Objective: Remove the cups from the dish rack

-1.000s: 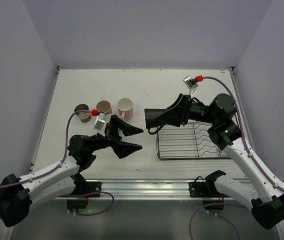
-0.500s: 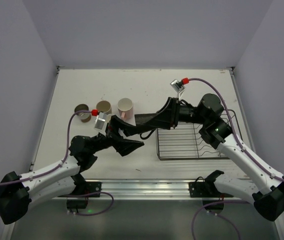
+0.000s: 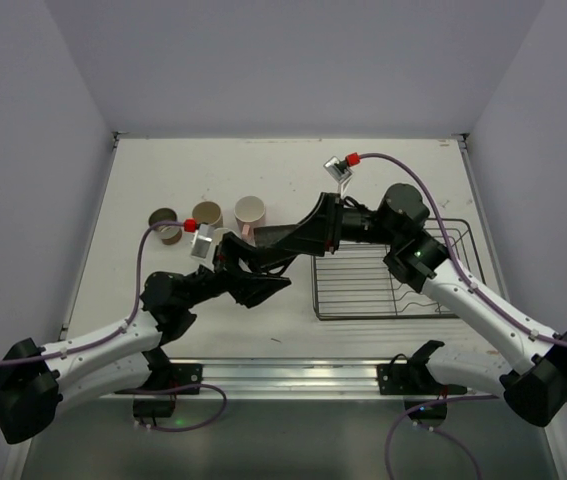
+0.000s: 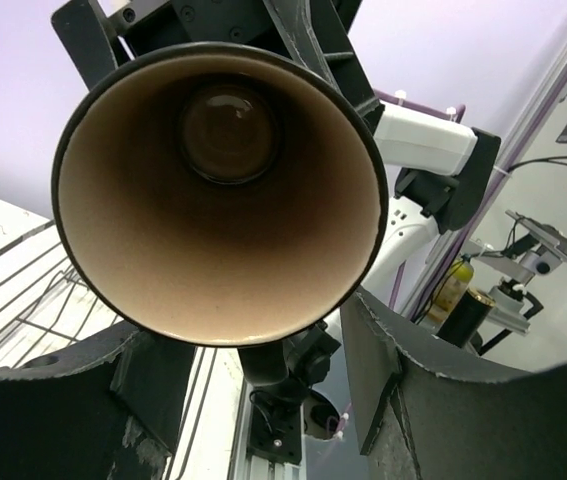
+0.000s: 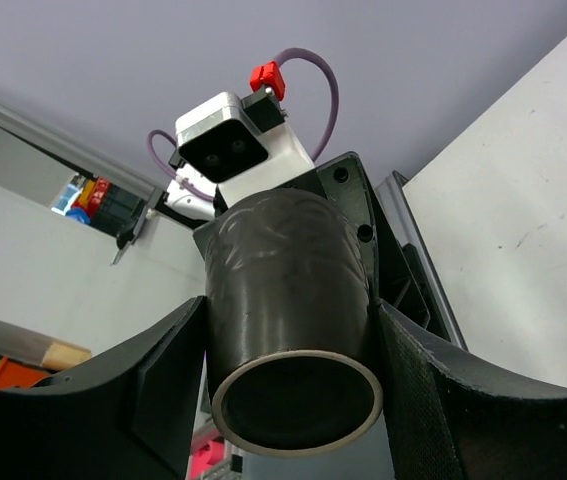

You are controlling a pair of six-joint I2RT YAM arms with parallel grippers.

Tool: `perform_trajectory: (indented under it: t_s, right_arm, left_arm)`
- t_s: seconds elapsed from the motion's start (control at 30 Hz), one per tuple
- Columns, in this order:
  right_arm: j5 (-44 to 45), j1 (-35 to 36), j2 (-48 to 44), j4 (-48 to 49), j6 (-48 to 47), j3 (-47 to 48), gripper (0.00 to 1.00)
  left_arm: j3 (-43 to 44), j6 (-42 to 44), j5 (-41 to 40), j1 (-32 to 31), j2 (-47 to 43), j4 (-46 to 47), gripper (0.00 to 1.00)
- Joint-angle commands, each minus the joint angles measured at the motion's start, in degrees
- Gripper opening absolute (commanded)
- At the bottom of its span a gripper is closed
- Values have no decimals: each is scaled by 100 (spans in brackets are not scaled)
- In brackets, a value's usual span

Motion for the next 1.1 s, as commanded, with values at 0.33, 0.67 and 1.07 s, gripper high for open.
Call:
perform_trajectory:
  t_s: [0.33,0.67,1.07]
  right_arm:
    - [827,309,-167,1025,297,-109,0]
    - [1240,573,-281,1104,314,-258,0]
    - [1416,714,-448,604,-2,-180,33]
  left_arm:
    - [-201,345,-1323,-204,-481,557,54]
    - [-254,371,-1745,-301,-507,592,40]
    - [-158,424,-1886,-318,-770,93,0]
